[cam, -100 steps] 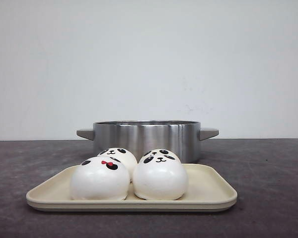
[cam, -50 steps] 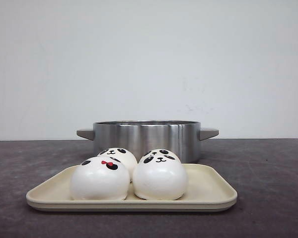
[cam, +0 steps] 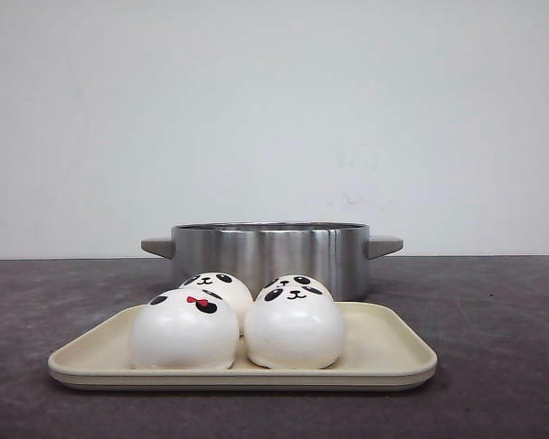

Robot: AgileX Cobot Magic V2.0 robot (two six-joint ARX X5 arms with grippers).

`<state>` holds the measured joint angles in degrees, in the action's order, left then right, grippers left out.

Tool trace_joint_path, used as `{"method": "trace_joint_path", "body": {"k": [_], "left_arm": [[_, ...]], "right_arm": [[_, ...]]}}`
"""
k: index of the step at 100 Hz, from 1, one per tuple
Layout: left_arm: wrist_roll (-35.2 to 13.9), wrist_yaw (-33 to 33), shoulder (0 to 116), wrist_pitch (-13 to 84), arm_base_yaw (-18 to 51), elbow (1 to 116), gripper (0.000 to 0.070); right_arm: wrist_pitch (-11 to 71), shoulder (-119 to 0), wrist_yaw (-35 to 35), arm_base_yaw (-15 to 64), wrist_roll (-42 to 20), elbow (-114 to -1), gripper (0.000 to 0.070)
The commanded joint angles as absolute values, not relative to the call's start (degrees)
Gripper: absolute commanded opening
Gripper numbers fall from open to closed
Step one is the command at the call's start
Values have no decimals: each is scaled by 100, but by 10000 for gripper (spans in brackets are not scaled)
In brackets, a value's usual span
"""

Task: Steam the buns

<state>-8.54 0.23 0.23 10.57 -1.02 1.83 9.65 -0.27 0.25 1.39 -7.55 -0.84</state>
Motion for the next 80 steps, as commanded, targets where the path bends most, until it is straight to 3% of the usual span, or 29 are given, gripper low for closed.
{"method": "trace_joint_path", "body": {"k": [1, 24, 31, 44, 52, 65, 80], "left_arm": [[-864, 1, 19, 1087, -117, 80, 12], [-921, -10, 19, 1070, -117, 82, 12], [-1431, -93, 19, 1072, -115, 104, 12], [-2832, -436, 19, 1098, -115, 248, 11], [-3190, -661, 19, 1002, -115, 416, 11], [-3238, -1125, 34, 812, -117, 845, 11], [-3214, -1280, 475, 974, -115, 1894, 11]], "right_arm": [[871, -21, 73, 139, -932, -71, 8], [355, -21, 351, 137, -1612, -75, 8], [161, -21, 351, 137, -1872, -75, 7], [-416, -21, 572, 137, -2261, -91, 7], [-650, -21, 928, 137, -2403, -252, 7], [8, -60, 1205, 137, -2438, -1079, 6], [1068, -569, 1208, 137, -1616, -2504, 6]]}}
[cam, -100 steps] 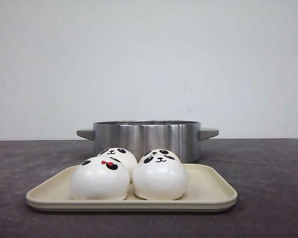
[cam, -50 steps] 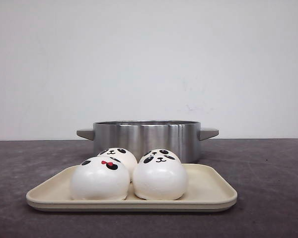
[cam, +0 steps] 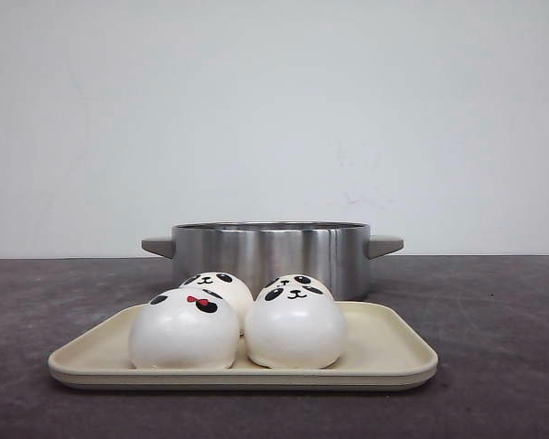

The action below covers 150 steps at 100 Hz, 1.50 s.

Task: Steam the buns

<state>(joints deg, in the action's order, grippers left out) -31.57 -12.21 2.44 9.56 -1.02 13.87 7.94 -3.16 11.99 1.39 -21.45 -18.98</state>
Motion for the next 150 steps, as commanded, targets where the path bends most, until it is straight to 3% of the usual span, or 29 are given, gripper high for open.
{"method": "trace_joint_path", "body": {"k": [1, 13, 30, 40, 46, 52, 58, 61, 68, 83, 101, 130, 150], "left_arm": [[-3203, -1291, 537, 1007, -115, 1986, 11], [-2561, -1581, 1466, 1533, -110, 3260, 12], [-1559, -1721, 2847, 2410, -110, 5135, 11], [-1382, -1717, 3341, 2825, -110, 5859, 37], [-1341, -1717, 3538, 2921, -108, 6141, 184], [-1350, -1717, 3638, 2849, -89, 6272, 456], [-1350, -1717, 3647, 2803, -64, 6285, 647], [-1350, -1717, 3647, 2805, -49, 6285, 685], [-1352, -1717, 3645, 2867, 21, 6285, 686], [-1350, -1717, 3638, 3301, 340, 6285, 685], [-1245, -1717, 3660, 3780, 792, 6285, 685], [-1249, -1717, 3837, 3813, 1151, 6285, 684], [-1275, -1717, 3854, 3813, 1380, 6285, 683]], "right_arm": [[1105, -626, 1210, 137, -1562, -2600, 6], [1452, -1337, 1234, 137, -1197, -3767, 6], [1717, -2281, 1402, 137, -1127, -5098, 6], [1684, -2617, 1796, 137, -1131, -5470, 9], [1678, -2764, 2086, 137, -1149, -5612, 77], [1667, -2856, 2257, 137, -1225, -5682, 294], [1632, -2930, 2388, 137, -1474, -5690, 509], [1627, -2965, 2484, 137, -1605, -5690, 582], [1584, -3076, 2738, 139, -1909, -5690, 700], [1304, -3391, 3299, 150, -2379, -5690, 700], [1179, -4029, 3426, 637, -2720, -5693, 700], [1643, -5601, 1776, 3203, -2596, -5704, 683], [2346, -7124, 1345, 4289, -3074, -6038, 683]]}}
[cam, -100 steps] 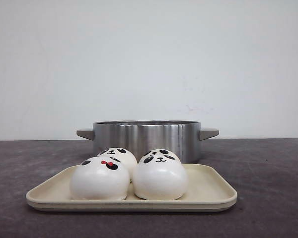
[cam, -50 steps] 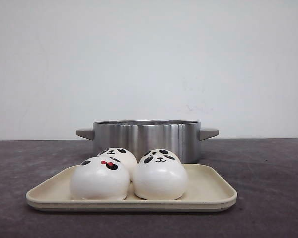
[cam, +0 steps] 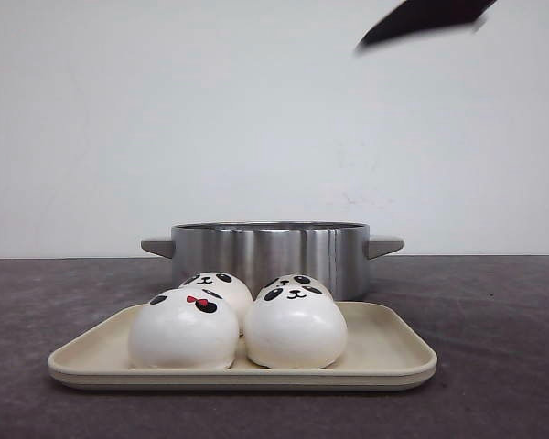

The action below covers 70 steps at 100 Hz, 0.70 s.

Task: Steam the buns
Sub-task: 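Lower the right gripper onto the panda bun farthest from the robot and grasp it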

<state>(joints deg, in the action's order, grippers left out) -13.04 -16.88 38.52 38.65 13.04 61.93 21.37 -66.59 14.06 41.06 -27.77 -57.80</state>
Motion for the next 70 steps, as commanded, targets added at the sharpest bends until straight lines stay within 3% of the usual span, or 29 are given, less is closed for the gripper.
{"method": "trace_joint_path", "body": {"k": [1, 9, 21, 30, 49, 70], "left_arm": [[-1275, -1717, 3854, 3815, 1396, 6285, 683], [-1275, -1717, 3854, 3822, 1505, 6285, 683], [-1275, -1717, 3854, 3820, 1669, 6285, 682], [-1273, -1715, 3854, 3820, 1793, 6285, 678], [-1273, -1717, 3854, 3913, 2016, 6285, 679], [-1264, -1697, 3854, 4265, 2167, 6285, 678]], "right_arm": [[2408, -7203, 1345, 4316, -3087, -6073, 683], [2906, -7800, 1302, 4462, -3109, -6416, 673], [3625, -8617, 928, 4488, -3009, -6967, 582], [3964, -9150, 613, 4480, -2829, -7299, 575], [3933, -9933, 34, 4359, -2663, -7544, 574], [3872, -10536, 1, 4108, -2709, -7544, 574]]}}
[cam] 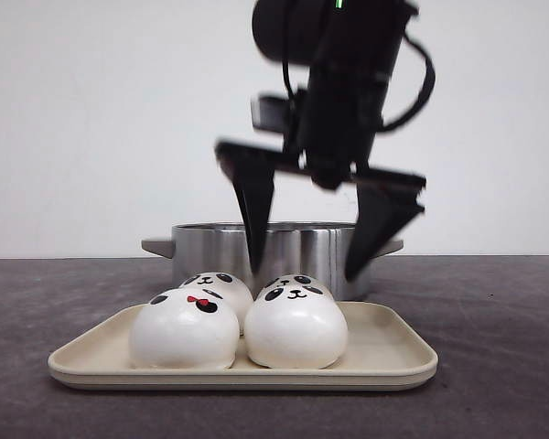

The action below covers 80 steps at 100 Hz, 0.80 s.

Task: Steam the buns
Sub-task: 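Lower the right gripper onto the panda bun farthest from the robot and grasp it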

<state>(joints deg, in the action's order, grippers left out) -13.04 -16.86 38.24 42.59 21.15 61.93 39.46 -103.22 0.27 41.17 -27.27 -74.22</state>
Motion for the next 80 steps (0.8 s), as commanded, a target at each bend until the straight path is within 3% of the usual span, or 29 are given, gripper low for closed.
{"method": "trace_joint_path", "body": {"k": [1, 29, 52, 62, 71, 80], "left_arm": [[-1264, -1697, 3854, 4274, 2174, 6285, 679], [-1240, -1647, 3854, 4239, 2303, 6285, 678], [-1050, -1603, 3857, 4244, 2377, 6285, 678], [-1050, -1588, 3857, 4241, 2377, 6285, 678], [-1050, -1588, 3857, 4248, 2375, 6285, 678], [-1050, -1590, 3854, 4257, 2377, 6285, 678]], "right_arm": [[3854, -10554, 1, 4101, -2711, -7544, 574], [3472, -10827, 191, 3948, -2965, -7544, 569], [3507, -11059, 327, 3951, -2965, -7544, 431], [3667, -11181, 261, 3951, -2954, -7542, 283], [3688, -11187, -75, 3968, -2958, -7544, 0], [3627, -11089, -200, 3999, -2950, -7566, 6]]}}
